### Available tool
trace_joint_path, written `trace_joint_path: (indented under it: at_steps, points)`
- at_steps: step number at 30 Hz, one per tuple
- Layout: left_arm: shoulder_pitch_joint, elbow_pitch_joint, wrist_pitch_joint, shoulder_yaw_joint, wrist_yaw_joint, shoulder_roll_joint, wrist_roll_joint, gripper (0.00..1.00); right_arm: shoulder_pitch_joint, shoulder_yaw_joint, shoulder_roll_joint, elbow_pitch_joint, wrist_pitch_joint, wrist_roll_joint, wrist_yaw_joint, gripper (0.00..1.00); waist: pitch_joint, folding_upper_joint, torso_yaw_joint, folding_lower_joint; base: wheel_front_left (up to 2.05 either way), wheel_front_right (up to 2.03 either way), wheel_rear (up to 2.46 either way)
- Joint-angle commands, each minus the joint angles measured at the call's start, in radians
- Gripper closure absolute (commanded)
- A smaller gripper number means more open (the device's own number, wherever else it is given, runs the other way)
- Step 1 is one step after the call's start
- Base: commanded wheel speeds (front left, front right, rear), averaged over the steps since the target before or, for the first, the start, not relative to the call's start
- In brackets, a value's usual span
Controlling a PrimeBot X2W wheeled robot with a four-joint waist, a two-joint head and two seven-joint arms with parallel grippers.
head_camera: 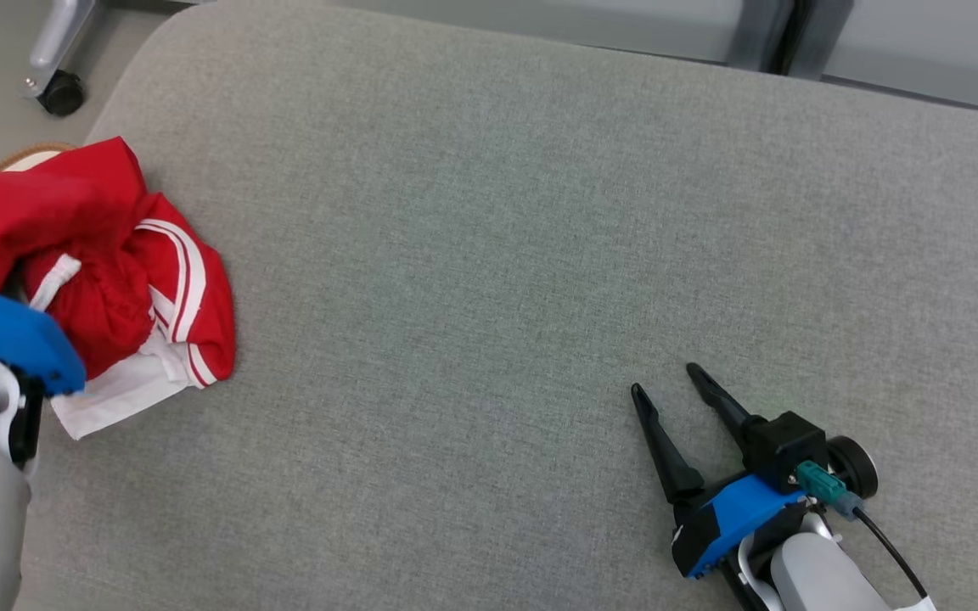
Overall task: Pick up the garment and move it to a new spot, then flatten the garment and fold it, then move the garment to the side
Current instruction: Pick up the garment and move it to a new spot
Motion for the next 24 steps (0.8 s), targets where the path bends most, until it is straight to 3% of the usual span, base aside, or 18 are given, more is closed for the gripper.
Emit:
trace_joint_path:
  at_steps: [1, 8, 15, 24]
  points:
    - [-0.027, -0.014, -0.012, -0.009, -0.002, 0.006, -0.004, 1.0, 0.033, -0.006, -0.012, 0.02, 0.007, 0.002, -0.002, 0.0, -0.009, 0.0, -0.002, -0.0001, 0.0, 0.0, 0.0]
    - [-0.11, -0.181, -0.083, -0.123, -0.002, 0.022, -0.012, 1.0, 0.049, -0.012, 0.002, 0.002, 0.004, 0.035, -0.001, 0.0, -0.093, 0.0, -0.033, -0.0001, 0.0, 0.0, 0.0]
    - [-0.093, -0.375, -0.1, -0.191, -0.002, -0.014, -0.043, 1.0, 0.102, 0.004, 0.006, -0.012, 0.004, 0.102, -0.001, 0.0, -0.184, 0.0, -0.157, -0.0001, 0.0, 0.0, 0.0]
    - [0.009, -0.536, -0.103, -0.259, 0.001, -0.187, -0.075, 1.0, 0.164, -0.011, 0.006, -0.022, 0.004, 0.131, -0.001, 0.0, -0.232, 0.0, -0.336, -0.0001, 0.0, 0.0, 0.0]
